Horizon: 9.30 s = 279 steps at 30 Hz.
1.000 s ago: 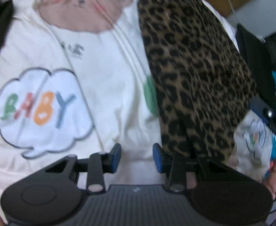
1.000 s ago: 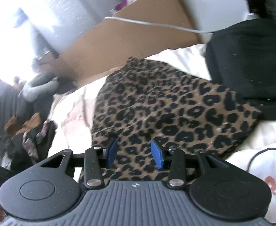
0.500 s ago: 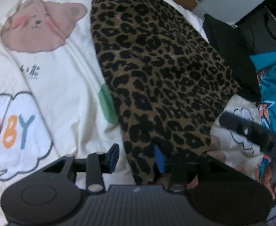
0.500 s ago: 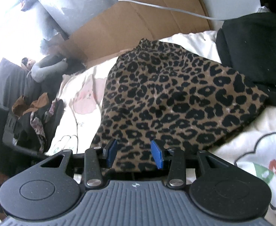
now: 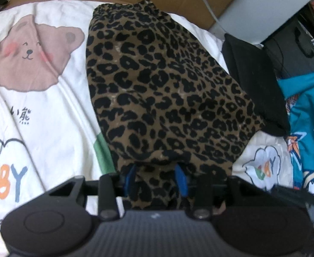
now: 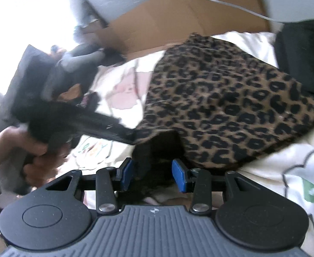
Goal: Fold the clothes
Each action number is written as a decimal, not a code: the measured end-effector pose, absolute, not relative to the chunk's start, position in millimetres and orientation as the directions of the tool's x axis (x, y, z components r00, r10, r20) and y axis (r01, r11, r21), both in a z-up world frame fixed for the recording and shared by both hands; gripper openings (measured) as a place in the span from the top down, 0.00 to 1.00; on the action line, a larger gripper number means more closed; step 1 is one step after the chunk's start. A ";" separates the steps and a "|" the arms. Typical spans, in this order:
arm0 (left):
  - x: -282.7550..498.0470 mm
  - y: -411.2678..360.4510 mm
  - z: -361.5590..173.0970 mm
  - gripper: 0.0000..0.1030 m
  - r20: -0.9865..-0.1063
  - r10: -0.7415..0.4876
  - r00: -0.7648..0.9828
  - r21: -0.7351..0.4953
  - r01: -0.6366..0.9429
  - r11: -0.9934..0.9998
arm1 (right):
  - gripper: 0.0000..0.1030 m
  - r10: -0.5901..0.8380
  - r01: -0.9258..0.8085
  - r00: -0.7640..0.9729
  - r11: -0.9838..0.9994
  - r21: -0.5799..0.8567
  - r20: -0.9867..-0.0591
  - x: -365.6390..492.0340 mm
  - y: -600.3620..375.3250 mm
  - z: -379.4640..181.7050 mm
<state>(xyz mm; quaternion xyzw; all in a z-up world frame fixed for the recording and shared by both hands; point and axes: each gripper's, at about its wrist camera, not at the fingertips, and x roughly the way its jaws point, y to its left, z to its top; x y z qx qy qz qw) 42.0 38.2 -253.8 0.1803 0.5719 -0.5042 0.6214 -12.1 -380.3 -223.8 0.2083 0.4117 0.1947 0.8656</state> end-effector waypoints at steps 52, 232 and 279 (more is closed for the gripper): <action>30.1 85.9 -260.9 0.92 -0.940 -0.340 -0.028 -0.148 0.930 0.335 | 0.99 0.592 -0.076 0.622 0.697 0.713 -0.513 27.5 -391.0 -224.5; 64.4 168.1 -334.6 0.65 -0.663 -0.725 -0.184 -0.736 -0.013 0.677 | 0.72 0.428 0.231 0.610 0.709 0.666 -0.667 0.9 -431.7 -285.1; 58.4 154.7 -310.2 0.94 -0.711 -0.667 -0.225 -0.690 0.034 0.723 | 0.55 0.099 0.504 0.814 0.371 0.780 -0.573 10.3 -545.1 -340.6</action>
